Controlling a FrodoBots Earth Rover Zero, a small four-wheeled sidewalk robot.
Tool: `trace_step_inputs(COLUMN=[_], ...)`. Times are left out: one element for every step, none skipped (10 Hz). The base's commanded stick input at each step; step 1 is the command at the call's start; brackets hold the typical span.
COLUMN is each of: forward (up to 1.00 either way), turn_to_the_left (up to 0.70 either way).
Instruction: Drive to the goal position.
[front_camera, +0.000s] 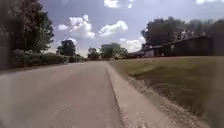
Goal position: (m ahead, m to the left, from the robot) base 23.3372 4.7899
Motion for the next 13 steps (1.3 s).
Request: trace_step_inputs(forward=[0.70, 0.70, 0.70, 0.70, 0.70, 0.70, 0.70, 0.70, 0.70, 0.70, 0.70, 0.70, 0.70], turn_to_the_left=[0.00, 0.00, 0.00, 0.00, 0.00, 0.00, 0.11, 0.32, 0.35, 0.35, 0.00, 0.00, 0.00])
